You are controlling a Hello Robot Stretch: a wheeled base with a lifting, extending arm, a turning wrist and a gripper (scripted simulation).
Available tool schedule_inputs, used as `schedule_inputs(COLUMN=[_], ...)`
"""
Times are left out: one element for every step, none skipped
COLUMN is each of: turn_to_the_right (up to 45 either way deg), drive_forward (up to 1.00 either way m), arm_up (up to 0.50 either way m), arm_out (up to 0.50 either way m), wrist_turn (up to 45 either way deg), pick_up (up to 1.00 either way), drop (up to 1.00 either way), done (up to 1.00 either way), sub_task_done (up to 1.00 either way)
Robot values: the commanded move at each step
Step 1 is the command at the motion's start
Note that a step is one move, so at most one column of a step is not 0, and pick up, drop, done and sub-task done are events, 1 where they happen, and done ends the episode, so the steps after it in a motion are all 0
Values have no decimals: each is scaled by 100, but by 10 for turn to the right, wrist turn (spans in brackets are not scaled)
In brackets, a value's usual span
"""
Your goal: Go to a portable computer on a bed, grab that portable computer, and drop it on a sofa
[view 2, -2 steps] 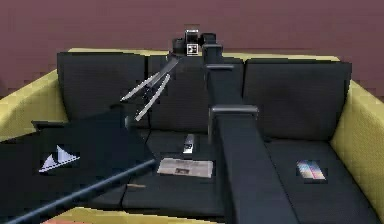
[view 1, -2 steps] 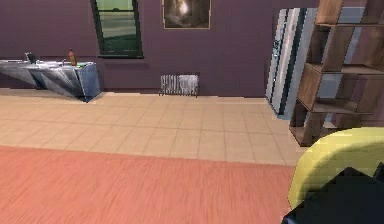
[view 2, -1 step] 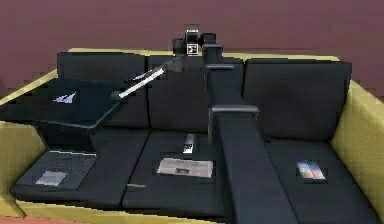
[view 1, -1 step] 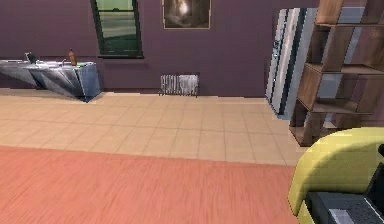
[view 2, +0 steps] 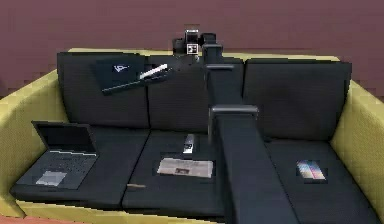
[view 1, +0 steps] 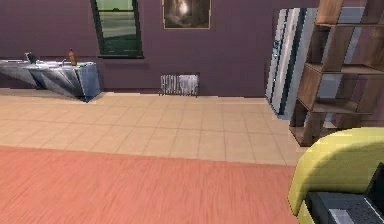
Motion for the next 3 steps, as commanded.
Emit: schedule_inputs(turn_to_the_right=[0, 0, 0], drive_forward=[0, 0, 0], arm_up=[0, -38, -32], arm_out=[0, 0, 0], wrist_turn=[390, 0, 0], pick_up=[0, 0, 0], drop=[0, 0, 0], done=[0, 0, 0], sub_task_done=[0, 0, 0])
